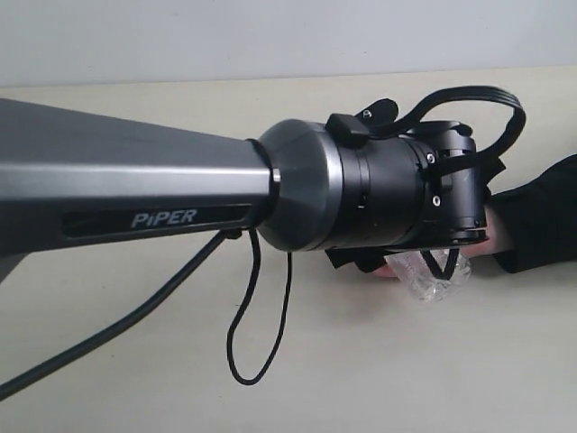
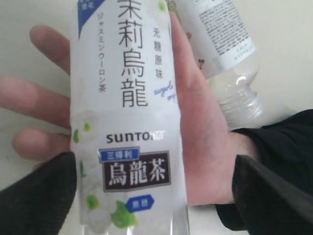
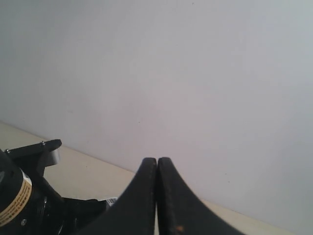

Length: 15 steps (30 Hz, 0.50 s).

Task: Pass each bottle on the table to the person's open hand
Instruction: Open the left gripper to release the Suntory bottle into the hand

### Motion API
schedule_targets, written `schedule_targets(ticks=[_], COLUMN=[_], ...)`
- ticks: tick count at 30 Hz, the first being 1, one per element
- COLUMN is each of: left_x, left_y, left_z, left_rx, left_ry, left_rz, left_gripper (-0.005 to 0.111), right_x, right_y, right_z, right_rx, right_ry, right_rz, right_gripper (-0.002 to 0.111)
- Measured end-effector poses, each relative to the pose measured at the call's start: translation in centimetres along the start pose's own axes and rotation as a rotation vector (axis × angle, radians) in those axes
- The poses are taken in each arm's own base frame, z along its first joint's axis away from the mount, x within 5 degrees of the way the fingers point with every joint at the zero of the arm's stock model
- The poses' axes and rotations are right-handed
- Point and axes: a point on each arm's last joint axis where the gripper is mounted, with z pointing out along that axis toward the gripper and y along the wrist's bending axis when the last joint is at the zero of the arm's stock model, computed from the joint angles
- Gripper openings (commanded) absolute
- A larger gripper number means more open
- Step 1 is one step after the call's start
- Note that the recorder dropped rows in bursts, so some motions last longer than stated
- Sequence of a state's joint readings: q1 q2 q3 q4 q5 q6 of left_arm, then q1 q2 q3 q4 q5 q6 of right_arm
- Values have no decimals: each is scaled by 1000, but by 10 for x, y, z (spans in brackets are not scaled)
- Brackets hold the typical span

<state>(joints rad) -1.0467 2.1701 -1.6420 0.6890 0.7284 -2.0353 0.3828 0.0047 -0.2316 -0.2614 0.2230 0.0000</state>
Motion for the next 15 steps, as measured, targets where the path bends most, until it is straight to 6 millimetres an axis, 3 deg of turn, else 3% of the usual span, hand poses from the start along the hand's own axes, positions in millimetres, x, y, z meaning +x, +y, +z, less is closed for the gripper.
schedule_targets(ticks=[12,15], left_x=[-17,-24], left_y=[-6,-8], left_z=[-29,-40], left_rx=[5,10], left_ry=[-38,-49], left_rz=[-4,-10], left_gripper=[82,76], right_x=[0,0], right_y=[0,0], right_z=[0,0], right_rx=[0,0], right_ry=[0,0], right_rz=[0,0], right_gripper=[0,0])
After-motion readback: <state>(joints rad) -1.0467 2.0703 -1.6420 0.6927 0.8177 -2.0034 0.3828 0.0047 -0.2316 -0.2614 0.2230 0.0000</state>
